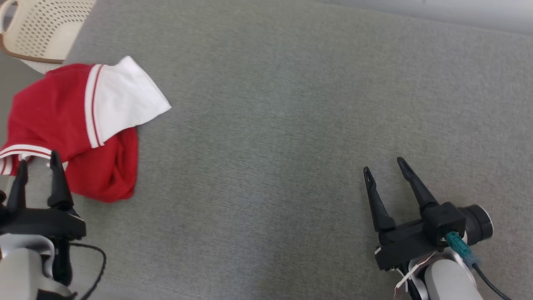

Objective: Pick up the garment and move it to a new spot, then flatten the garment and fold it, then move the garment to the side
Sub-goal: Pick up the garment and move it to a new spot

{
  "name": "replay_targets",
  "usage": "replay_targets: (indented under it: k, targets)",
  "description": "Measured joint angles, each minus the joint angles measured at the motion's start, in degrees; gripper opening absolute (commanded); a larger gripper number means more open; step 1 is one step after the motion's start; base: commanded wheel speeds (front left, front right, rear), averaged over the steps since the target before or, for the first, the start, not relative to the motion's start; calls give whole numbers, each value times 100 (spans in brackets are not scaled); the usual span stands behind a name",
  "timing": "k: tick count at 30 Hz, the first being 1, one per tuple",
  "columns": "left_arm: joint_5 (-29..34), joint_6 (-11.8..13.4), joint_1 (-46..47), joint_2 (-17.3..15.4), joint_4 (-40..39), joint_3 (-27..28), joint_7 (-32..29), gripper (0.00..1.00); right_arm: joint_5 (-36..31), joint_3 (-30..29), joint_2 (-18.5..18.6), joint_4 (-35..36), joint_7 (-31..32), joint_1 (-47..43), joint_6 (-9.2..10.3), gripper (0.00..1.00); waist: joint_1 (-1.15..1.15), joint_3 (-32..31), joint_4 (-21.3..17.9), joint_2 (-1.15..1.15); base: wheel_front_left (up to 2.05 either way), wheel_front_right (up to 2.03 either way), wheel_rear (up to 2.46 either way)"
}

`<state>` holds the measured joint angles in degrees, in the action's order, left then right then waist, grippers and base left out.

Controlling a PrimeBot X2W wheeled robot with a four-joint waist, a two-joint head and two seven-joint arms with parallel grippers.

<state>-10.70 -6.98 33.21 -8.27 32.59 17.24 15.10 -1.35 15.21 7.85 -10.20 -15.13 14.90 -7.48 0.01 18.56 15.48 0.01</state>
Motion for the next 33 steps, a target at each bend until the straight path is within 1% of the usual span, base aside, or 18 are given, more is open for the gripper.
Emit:
replay_targets:
  k: [5,8,9,13,15,18,20,21,23,31,33]
  targets:
    - [25,-35,455,-314,698,-46,0,100,-42,37,79,98,1,160,0,100,0,245,-234,0,0,0,0]
    - [45,-46,788,-546,1326,-114,0,100,-57,63,104,201,0,243,0,100,0,419,-422,0,0,0,0]
    - [45,-46,788,-546,1326,-114,0,100,-57,63,104,201,0,243,0,100,0,419,-422,0,0,0,0]
    - [4,-40,1021,-630,1862,-41,0,100,-65,83,123,298,0,258,0,100,0,567,-593,0,0,0,0]
    - [-31,22,1084,-642,2056,35,0,100,-65,75,121,331,1,285,0,100,0,633,-664,0,0,0,0]
    - [0,112,1187,-672,2135,60,0,100,-70,58,105,353,0,317,0,100,0,712,-748,0,0,0,0]
    - [23,129,1189,-682,2157,70,3,100,-70,46,87,353,0,316,0,100,0,735,-793,0,0,0,0]
    - [23,127,1188,-681,2162,80,7,65,-70,41,76,352,0,316,0,100,-1,739,-810,0,0,0,0]
    - [29,102,1181,-676,2139,80,7,0,-70,21,56,345,0,315,0,100,-1,727,-818,0,0,0,0]
    - [224,48,1035,-589,1361,102,0,0,-62,29,-34,231,0,315,0,100,-1,632,-769,0,0,0,0]
    - [264,3,989,-546,1027,90,-1,0,-26,47,-68,185,1,314,0,100,-1,566,-763,0,0,0,0]
